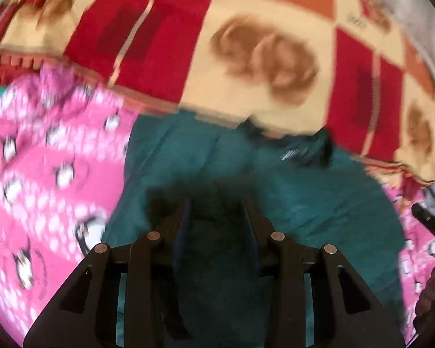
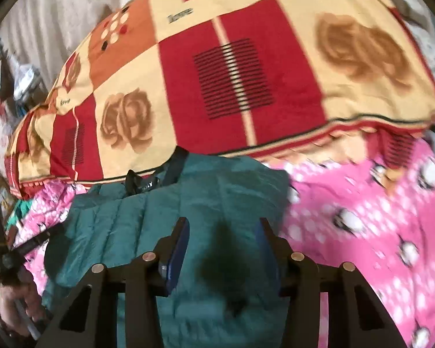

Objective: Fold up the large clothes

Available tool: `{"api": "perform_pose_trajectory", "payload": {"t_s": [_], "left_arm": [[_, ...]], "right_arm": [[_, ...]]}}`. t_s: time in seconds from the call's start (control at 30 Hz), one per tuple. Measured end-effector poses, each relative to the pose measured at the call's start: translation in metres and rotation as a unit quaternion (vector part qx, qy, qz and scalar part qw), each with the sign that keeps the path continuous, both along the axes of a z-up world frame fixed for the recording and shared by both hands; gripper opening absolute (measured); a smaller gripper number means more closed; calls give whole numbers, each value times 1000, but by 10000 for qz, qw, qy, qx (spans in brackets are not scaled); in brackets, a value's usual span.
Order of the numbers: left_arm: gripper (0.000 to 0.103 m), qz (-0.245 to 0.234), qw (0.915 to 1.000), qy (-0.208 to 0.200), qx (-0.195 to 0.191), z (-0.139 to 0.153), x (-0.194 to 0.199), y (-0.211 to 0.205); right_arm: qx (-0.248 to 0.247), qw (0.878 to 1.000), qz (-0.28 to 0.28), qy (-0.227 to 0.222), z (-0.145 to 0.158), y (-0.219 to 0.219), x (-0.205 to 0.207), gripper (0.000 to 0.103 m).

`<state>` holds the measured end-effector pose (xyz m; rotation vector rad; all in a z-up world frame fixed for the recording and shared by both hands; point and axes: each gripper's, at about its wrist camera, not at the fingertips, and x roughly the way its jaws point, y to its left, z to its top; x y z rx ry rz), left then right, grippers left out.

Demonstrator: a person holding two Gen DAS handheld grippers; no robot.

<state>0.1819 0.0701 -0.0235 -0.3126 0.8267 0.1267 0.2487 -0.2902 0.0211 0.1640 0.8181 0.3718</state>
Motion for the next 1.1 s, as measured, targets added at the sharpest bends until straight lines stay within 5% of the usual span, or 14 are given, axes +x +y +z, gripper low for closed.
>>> {"api": "perform_pose_trajectory", "payload": {"t_s": [0.13,0.2,0.43,0.57,0.67,0.83,1.0,1.1], "left_arm": [[34,-95,9996,-147,223,-26,-10,-7],[34,-73,9993,-124,350,-28,-9,-10],[34,-70,9991,-160,376,-34,-5,-9],[34,-73,9989,-179,437,-34,-3,-12],[34,-78,9990,-200,403,-35,-2,-11],[34,-125,9988,-225,416,-36,0,-14],[34,-109,9987,-228,444,-37,0,-13],[34,-111,9987,-231,435,-37,0,-13]], "right_arm": [[-333,9964,223,744,-66,16,19,46],[-90,9966,239,781,-79,12,21,47],[-24,9931,436,1084,-63,12,36,46],[320,9987,-187,352,-26,-4,53,46],[481,9969,-456,424,-29,0,81,46],[-302,9929,-246,1123,-98,29,109,47],[-508,9925,-305,1067,-89,31,107,47],[-528,9959,-352,639,-56,30,84,47]]}}
